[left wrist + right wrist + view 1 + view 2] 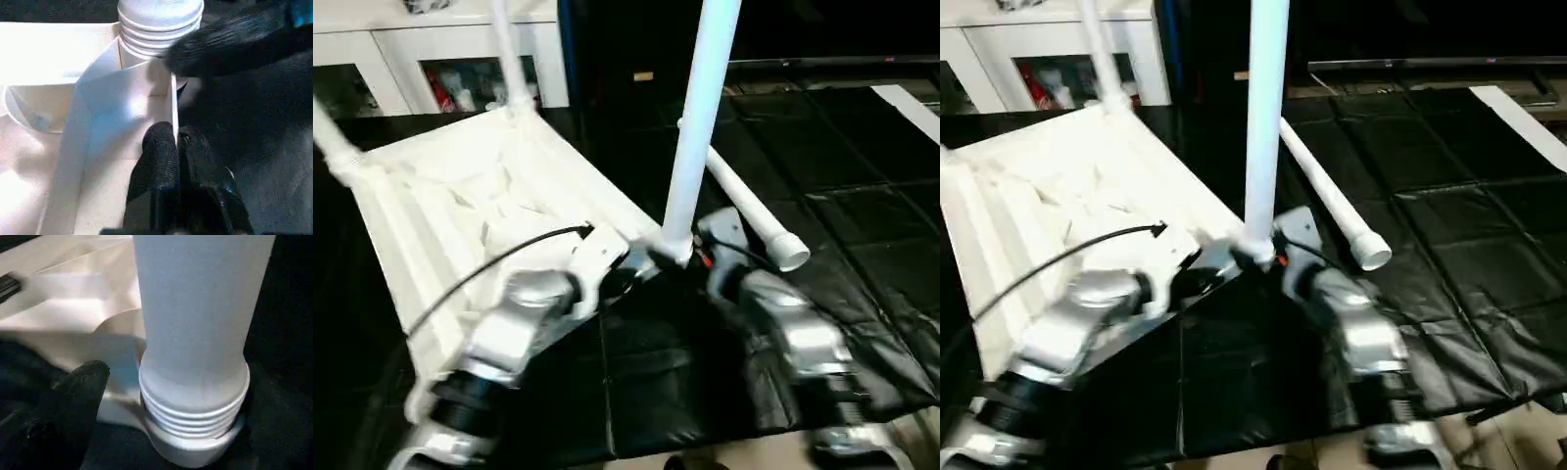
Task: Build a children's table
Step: Rotate leg to tighten
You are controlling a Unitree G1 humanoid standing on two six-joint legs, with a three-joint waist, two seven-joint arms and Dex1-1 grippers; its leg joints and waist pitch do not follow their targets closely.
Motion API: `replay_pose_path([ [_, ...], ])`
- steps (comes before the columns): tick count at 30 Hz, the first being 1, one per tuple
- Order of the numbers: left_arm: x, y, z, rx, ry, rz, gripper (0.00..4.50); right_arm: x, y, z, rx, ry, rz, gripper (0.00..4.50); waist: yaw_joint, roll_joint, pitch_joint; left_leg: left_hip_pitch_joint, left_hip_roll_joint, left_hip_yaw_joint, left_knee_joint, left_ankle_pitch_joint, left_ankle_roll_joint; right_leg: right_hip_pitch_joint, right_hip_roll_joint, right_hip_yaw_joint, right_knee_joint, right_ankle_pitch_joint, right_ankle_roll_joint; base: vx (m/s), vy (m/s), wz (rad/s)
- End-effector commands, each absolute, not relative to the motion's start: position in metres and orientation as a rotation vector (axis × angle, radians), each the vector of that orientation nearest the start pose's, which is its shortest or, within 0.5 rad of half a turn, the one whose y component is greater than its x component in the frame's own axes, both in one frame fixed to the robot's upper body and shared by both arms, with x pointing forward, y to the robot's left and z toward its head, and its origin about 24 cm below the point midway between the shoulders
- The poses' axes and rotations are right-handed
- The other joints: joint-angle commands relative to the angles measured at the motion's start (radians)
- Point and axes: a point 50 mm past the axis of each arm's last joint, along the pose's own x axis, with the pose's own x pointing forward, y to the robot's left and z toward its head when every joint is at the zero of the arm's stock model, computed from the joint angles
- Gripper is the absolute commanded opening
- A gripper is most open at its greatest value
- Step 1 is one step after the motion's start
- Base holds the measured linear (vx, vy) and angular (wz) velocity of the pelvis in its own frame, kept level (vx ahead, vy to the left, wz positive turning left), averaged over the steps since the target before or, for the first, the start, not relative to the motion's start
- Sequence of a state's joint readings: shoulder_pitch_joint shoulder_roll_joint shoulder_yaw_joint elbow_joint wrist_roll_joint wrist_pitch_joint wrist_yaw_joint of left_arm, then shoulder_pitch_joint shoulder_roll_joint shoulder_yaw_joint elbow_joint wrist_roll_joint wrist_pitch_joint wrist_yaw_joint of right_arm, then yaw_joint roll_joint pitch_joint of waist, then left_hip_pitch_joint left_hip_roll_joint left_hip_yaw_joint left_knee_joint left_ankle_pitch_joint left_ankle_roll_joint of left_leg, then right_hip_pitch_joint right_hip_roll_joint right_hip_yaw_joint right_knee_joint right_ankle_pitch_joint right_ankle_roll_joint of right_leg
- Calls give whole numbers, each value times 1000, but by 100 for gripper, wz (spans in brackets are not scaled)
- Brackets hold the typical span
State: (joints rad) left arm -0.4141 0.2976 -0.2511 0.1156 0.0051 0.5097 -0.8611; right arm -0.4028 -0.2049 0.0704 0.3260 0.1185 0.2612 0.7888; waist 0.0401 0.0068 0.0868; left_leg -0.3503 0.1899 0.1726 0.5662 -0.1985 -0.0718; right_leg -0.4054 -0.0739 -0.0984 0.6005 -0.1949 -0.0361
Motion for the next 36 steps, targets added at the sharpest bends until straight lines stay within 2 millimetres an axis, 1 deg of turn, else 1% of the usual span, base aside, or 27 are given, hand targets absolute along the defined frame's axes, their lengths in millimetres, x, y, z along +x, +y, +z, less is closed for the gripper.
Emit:
replay_pose_path([
  [1, 292, 104, 66, 327, 403, -1142, 0, 303, -115, 63, -50, 192, 1051, 443, 8, -7, -54, -7, 39, -11, -52, -89, 125, 62, -76, 64, -75, -171, -204, 0, 0, 0],
  [3, 292, 106, 66, 337, 407, -1157, 0, 303, -118, 65, -49, 186, 1069, 443, 10, -5, -54, -5, 42, -11, -52, -84, 122, 61, -76, 65, -71, -156, -211, 0, 0, 0],
  [5, 290, 115, 67, 390, 427, -1254, 0, 301, -130, 69, -67, 200, 1167, 443, 18, -4, -58, -1, 42, -10, -48, -56, 137, 60, -74, 65, -62, -92, -232, 0, 0, 0],
  [6, 289, 118, 67, 412, 436, -1287, 0, 301, -134, 70, -84, 211, 1205, 443, 21, -4, -60, -1, 41, -11, -47, -49, 144, 60, -74, 65, -61, -77, -237, 0, 0, 0],
  [7, 288, 121, 66, 433, 445, -1316, 0, 300, -138, 71, -100, 223, 1240, 443, 24, -4, -60, 1, 42, -9, -46, -38, 153, 59, -73, 65, -56, -45, -250, 0, 0, 0],
  [8, 288, 124, 65, 448, 459, -1336, 0, 300, -140, 72, -117, 236, 1274, 443, 25, -6, -60, -1, 41, -9, -45, -29, 161, 61, -73, 64, -52, -29, -260, 0, 0, 0],
  [9, 289, 127, 63, 485, 479, -1367, 0, 299, -143, 72, -151, 250, 1322, 443, 28, -5, -60, 0, 42, -9, -44, -30, 163, 60, -74, 64, -53, -31, -261, 0, 0, 0],
  [11, 287, 129, 63, 494, 488, -1417, 0, 298, -146, 72, -171, 274, 1379, 443, 35, -6, -61, 0, 44, -7, -43, -36, 160, 61, -76, 64, -52, -43, -266, 0, 0, 0],
  [13, 287, 129, 63, 492, 489, -1436, 0, 298, -147, 72, -176, 281, 1398, 443, 44, -8, -61, -1, 46, -7, -43, -41, 149, 62, -78, 64, -52, -59, -263, 0, 0, 0],
  [14, 285, 131, 63, 499, 496, -1486, 0, 297, -149, 72, -196, 303, 1450, 443, 46, -12, -62, -1, 46, -7, -44, -40, 149, 62, -78, 64, -51, -60, -261, 0, 0, 0],
  [16, 284, 132, 63, 506, 500, -1508, 0, 297, -150, 71, -208, 311, 1469, 443, 50, -12, -63, -2, 46, -6, -43, -35, 149, 62, -79, 64, -49, -59, -266, 0, 0, 0],
  [17, 283, 132, 64, 515, 504, -1526, 0, 296, -151, 71, -216, 318, 1488, 443, 50, -15, -64, -2, 47, -6, -42, -31, 149, 62, -79, 64, -48, -52, -266, 0, 0, 0],
  [18, 283, 133, 63, 525, 507, -1541, 0, 297, -151, 71, -219, 322, 1503, 443, 52, -15, -63, -3, 46, -7, -42, -33, 150, 62, -79, 64, -48, -59, -265, 0, 0, 0],
  [20, 284, 135, 63, 547, 511, -1555, 0, 297, -151, 71, -218, 323, 1526, 408, 52, -15, -60, -2, 47, -7, -44, -55, 141, 60, -80, 64, -52, -96, -260, 0, 0, 0],
  [21, 285, 136, 63, 553, 512, -1559, 0, 297, -150, 71, -216, 325, 1534, 408, 52, -17, -59, -3, 47, -7, -44, -66, 132, 60, -81, 65, -54, -117, -255, 0, 0, 0],
  [22, 285, 136, 63, 555, 512, -1561, 0, 297, -149, 71, -216, 326, 1541, 404, 52, -17, -58, -3, 47, -8, -45, -74, 128, 60, -81, 65, -54, -130, -252, 0, 0, 0],
  [23, 285, 136, 63, 557, 511, -1564, 0, 297, -148, 70, -214, 328, 1548, 396, 52, -17, -57, -2, 47, -7, -45, -82, 118, 60, -81, 66, -57, -148, -245, 0, 0, 0],
  [24, 285, 136, 63, 557, 511, -1566, 0, 297, -147, 70, -213, 329, 1552, 371, 52, -17, -57, -2, 47, -8, -46, -85, 115, 60, -82, 66, -58, -156, -242, 0, 0, 0],
  [25, 285, 136, 63, 557, 510, -1569, 0, 296, -146, 69, -210, 328, 1560, 371, 52, -19, -57, -2, 47, -8, -47, -87, 109, 59, -81, 66, -58, -161, -238, 0, 0, 0],
  [26, 285, 136, 63, 557, 509, -1572, 0, 296, -145, 69, -207, 327, 1567, 361, 52, -18, -58, -2, 47, -8, -46, -86, 108, 60, -81, 66, -57, -160, -238, 0, 0, 0],
  [27, 285, 136, 63, 557, 509, -1573, 0, 296, -145, 69, -206, 327, 1569, 361, 53, -18, -59, -2, 47, -7, -46, -81, 108, 60, -81, 67, -56, -151, -238, 0, 0, 0],
  [28, 285, 136, 63, 558, 509, -1578, 0, 296, -145, 69, -205, 326, 1575, 339, 52, -18, -59, -2, 47, -7, -45, -77, 110, 60, -80, 66, -56, -145, -240, 0, 0, 0],
  [29, 285, 136, 62, 558, 509, -1580, 0, 296, -145, 69, -205, 326, 1576, 339, 52, -18, -61, -2, 47, -7, -44, -69, 113, 59, -80, 66, -53, -128, -244, 0, 0, 0],
  [31, 285, 136, 62, 558, 509, -1584, 0, 296, -146, 68, -204, 328, 1580, 317, 52, -18, -60, -4, 47, -7, -44, -60, 120, 60, -79, 65, -51, -109, -250, 0, 0, 0],
  [34, 286, 136, 61, 559, 508, -1587, 0, 296, -146, 68, -201, 330, 1584, 286, 53, -17, -60, -3, 46, -7, -43, -66, 120, 60, -79, 65, -52, -117, -249, 0, 0, 0],
  [36, 286, 136, 61, 558, 508, -1587, 0, 296, -146, 68, -199, 331, 1586, 282, 54, -18, -60, -4, 47, -7, -44, -71, 117, 61, -80, 65, -54, -127, -246, 0, 0, 0],
])
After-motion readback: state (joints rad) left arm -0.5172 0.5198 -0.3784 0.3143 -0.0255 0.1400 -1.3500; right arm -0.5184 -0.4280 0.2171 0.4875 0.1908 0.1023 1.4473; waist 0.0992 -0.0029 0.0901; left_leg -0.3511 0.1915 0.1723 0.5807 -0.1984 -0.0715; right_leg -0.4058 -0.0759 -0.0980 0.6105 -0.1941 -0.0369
